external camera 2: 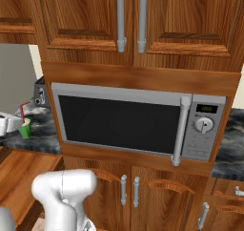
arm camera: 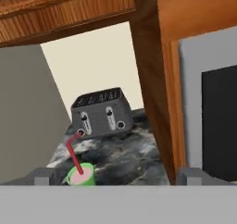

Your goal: Pick up the straw from the left drawer and put it inside the smoothie cup.

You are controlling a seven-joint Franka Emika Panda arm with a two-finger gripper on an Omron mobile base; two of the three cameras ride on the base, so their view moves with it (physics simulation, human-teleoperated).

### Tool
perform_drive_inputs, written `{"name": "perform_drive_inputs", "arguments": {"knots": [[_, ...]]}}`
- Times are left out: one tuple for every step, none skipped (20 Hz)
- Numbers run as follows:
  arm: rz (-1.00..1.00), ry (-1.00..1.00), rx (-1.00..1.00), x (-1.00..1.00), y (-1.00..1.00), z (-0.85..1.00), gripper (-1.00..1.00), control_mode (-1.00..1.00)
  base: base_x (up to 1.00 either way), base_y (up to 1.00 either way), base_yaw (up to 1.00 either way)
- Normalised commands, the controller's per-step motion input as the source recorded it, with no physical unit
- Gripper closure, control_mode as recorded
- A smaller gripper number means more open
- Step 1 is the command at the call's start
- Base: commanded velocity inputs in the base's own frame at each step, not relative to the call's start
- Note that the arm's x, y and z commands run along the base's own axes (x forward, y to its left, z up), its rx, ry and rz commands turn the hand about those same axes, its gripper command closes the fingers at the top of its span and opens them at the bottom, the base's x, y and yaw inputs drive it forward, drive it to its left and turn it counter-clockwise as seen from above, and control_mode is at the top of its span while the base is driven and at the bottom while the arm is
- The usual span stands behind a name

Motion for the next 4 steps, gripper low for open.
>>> {"name": "perform_drive_inputs", "arguments": {"knots": [[-0.03, 0.00, 0.33, -1.00, -1.00, 0.00, -1.00, -1.00, 0.00, 0.00, 0.00], [-0.13, -0.03, 0.23, -1.00, -1.00, 0.00, -1.00, -1.00, 0.00, 0.00, 0.00], [-0.26, -0.15, 0.24, -0.88, -0.86, 0.00, -1.00, -1.00, 0.00, 0.00, 0.00], [0.04, -0.01, -0.09, 0.00, 0.13, 0.00, -1.00, -1.00, 0.00, 0.00, 0.00]]}}
